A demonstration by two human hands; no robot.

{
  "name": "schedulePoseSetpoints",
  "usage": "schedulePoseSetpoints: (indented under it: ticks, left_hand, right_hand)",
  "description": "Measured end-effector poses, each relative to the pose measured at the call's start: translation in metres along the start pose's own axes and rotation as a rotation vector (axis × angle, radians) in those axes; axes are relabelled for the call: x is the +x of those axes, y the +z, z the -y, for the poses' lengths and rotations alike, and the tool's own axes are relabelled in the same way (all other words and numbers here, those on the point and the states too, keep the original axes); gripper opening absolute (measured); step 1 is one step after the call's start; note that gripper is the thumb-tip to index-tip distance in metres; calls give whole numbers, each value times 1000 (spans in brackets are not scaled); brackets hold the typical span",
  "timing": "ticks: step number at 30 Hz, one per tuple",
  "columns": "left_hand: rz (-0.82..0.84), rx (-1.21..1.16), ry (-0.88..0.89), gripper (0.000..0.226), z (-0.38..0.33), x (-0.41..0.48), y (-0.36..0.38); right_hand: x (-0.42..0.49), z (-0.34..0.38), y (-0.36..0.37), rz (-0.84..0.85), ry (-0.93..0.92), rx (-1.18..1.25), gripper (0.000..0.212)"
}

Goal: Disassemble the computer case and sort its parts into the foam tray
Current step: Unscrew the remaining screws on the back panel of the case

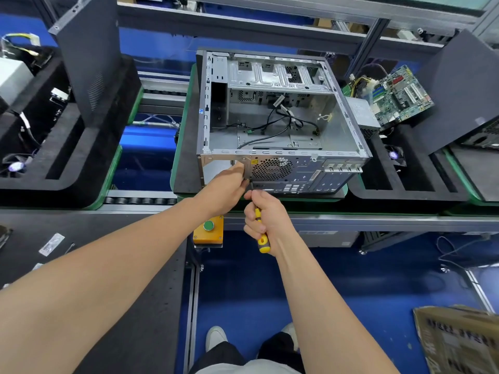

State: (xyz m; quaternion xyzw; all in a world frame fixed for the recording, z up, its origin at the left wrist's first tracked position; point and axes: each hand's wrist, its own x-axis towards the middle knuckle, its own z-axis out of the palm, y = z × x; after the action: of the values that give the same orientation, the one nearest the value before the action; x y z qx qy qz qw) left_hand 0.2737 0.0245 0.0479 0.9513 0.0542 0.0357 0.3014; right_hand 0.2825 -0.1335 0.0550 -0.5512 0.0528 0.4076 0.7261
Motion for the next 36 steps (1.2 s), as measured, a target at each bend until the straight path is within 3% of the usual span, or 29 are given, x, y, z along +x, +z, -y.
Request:
schedulePoseSetpoints:
  ticks: [5, 7, 9, 11, 14, 19, 26, 32, 36]
  left_hand:
    - [1, 11, -13, 13, 1, 1, 1]
    - [2, 4, -17, 12, 1, 1, 1]
    - [5, 8, -14, 9, 0, 1, 0]
    - [3, 6, -6, 13, 0, 1, 0]
    - [-7, 5, -7, 17, -1, -2, 1]
    - [-8, -2, -12, 9, -1, -2, 0]
    - [-14, -18, 12, 8, -2, -4, -1]
    - [33, -19, -30, 6, -4, -3, -4]
    - [29, -1, -31, 9, -5, -2, -4]
  right_hand:
    - [-3, -7, 11, -455, -378, -1269, 14]
    - [-3, -16, 16, -586, -412, -1456, 5]
    - [0, -21, 17, -648, -406, -1452, 8]
    - [2, -19, 13, -638, -414, -1379, 15]
    - [4, -10, 4, -473, -393, -1137, 23]
    - [10, 10, -8, -97, -45, -417, 29]
    - [9, 4, -15, 221, 150, 316, 26]
    - [8, -8, -9, 378, 193, 748, 31]
    - [10, -10, -8, 359, 182, 767, 34]
